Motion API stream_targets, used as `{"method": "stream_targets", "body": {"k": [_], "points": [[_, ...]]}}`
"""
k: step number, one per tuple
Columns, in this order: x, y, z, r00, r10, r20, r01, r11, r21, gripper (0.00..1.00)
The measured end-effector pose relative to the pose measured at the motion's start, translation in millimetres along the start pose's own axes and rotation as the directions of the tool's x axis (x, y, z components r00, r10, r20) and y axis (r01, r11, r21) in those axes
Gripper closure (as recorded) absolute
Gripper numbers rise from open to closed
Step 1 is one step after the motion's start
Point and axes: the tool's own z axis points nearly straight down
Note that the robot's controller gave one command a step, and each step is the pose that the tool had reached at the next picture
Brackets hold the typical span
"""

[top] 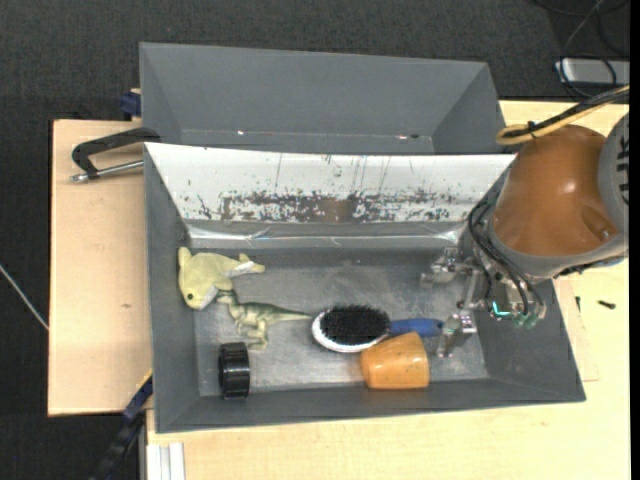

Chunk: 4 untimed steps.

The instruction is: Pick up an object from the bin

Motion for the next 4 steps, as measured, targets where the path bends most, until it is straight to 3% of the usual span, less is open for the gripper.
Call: {"method": "stream_targets", "body": {"k": [1, 2, 3, 4], "points": [[-15.3, 25.5, 74.0, 0.998, 0.054, 0.014, -0.054, 0.999, 0.0, 0.0], [-13.7, 24.8, 72.9, 0.999, 0.052, 0.011, -0.052, 0.999, 0.001, 1.0], [-13.2, 25.0, 72.9, 0.999, 0.052, 0.009, -0.052, 0.999, 0.0, 0.0], [-13.7, 25.0, 72.9, 0.999, 0.052, 0.011, -0.052, 0.999, 0.001, 1.0]]}}
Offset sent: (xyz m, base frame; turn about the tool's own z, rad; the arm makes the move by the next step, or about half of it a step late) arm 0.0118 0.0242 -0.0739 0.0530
